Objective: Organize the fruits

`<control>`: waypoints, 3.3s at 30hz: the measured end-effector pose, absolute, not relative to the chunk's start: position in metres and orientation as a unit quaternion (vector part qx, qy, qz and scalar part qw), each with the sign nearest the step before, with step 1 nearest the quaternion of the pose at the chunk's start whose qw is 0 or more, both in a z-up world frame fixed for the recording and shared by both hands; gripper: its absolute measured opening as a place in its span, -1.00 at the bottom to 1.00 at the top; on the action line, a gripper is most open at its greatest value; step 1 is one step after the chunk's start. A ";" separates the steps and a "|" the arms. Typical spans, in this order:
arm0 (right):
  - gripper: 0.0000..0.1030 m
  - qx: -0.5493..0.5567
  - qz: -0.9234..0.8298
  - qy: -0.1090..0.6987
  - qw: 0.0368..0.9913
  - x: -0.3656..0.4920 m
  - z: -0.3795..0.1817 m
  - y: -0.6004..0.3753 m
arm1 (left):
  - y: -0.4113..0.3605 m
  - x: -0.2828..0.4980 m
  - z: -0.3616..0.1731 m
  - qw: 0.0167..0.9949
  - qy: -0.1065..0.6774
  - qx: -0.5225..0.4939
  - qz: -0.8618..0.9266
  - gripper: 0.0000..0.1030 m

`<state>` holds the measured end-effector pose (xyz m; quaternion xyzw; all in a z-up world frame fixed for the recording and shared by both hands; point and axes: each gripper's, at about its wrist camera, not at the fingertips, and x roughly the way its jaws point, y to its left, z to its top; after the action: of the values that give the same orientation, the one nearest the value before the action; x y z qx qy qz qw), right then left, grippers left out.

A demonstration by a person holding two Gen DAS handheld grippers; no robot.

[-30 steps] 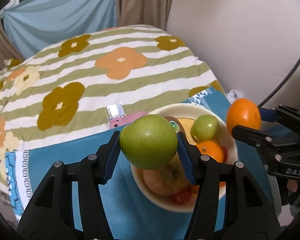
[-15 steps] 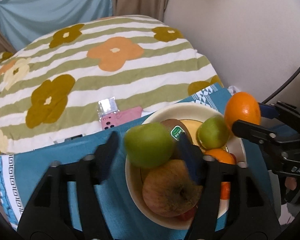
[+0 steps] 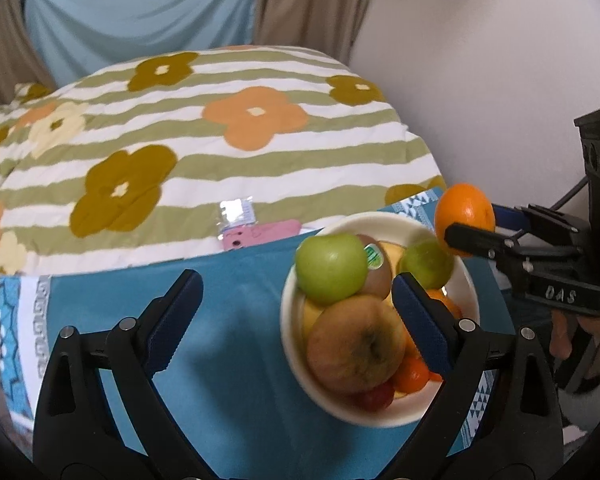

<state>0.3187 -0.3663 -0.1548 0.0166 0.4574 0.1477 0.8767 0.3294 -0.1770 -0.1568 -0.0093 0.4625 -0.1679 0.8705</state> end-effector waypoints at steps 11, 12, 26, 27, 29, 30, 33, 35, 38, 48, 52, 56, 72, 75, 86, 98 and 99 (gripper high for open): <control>0.07 -0.020 0.215 0.460 0.861 0.342 -0.179 -0.353 | -0.136 0.288 -0.169 0.870 0.486 -0.020 -0.083 0.95; 0.07 -0.022 0.218 0.461 0.860 0.343 -0.181 -0.353 | -0.132 0.285 -0.170 0.869 0.489 -0.022 -0.076 0.95; 0.87 -0.051 0.245 0.448 0.858 0.338 -0.185 -0.347 | -0.111 0.258 -0.170 0.865 0.497 -0.039 -0.052 0.95; 0.87 -0.053 0.243 0.449 0.858 0.337 -0.186 -0.347 | -0.111 0.257 -0.170 0.866 0.496 -0.037 -0.054 0.95; 0.87 -0.054 0.233 0.446 0.863 0.334 -0.184 -0.347 | -0.109 0.254 -0.169 0.867 0.494 -0.037 -0.056 0.95; 0.87 -0.052 0.230 0.444 0.865 0.331 -0.182 -0.347 | -0.108 0.251 -0.167 0.868 0.492 -0.037 -0.057 0.95; 0.87 -0.046 0.216 0.432 0.875 0.318 -0.167 -0.348 | -0.103 0.241 -0.160 0.872 0.485 -0.038 -0.059 0.95; 0.87 -0.043 0.208 0.427 0.879 0.309 -0.156 -0.347 | -0.100 0.234 -0.152 0.876 0.477 -0.040 -0.061 0.95; 0.87 -0.040 0.195 0.418 0.887 0.288 -0.133 -0.342 | -0.093 0.221 -0.136 0.885 0.458 -0.040 -0.065 0.95; 0.87 -0.022 0.143 0.392 0.909 0.190 -0.058 -0.303 | -0.062 0.161 -0.064 0.919 0.387 -0.027 -0.063 0.95; 1.00 -0.018 0.112 0.379 0.918 0.151 -0.040 -0.285 | -0.045 0.127 -0.039 0.933 0.354 -0.032 -0.062 0.95; 1.00 0.002 0.087 0.366 0.927 0.117 -0.028 -0.272 | -0.033 0.097 -0.023 0.944 0.324 -0.032 -0.045 1.00; 0.99 0.009 0.017 0.342 0.940 0.063 -0.017 -0.249 | -0.023 0.045 -0.009 0.957 0.287 -0.002 -0.041 1.00; 0.99 0.012 0.015 0.340 0.940 0.062 -0.017 -0.248 | -0.024 0.043 -0.008 0.958 0.284 0.003 -0.044 1.00; 0.99 0.011 0.014 0.336 0.942 0.063 -0.015 -0.246 | -0.025 0.042 -0.006 0.960 0.276 0.003 -0.042 1.00; 0.99 0.011 0.014 0.337 0.941 0.063 -0.015 -0.245 | -0.024 0.044 -0.005 0.960 0.276 0.000 -0.039 1.00; 0.99 0.011 0.014 0.337 0.941 0.063 -0.015 -0.245 | -0.024 0.044 -0.005 0.960 0.276 0.000 -0.039 1.00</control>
<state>0.0633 -0.2451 -0.0148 0.0110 0.3366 0.0136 0.9415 0.0436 -0.0244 -0.0052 0.0001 0.2760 -0.0389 0.9604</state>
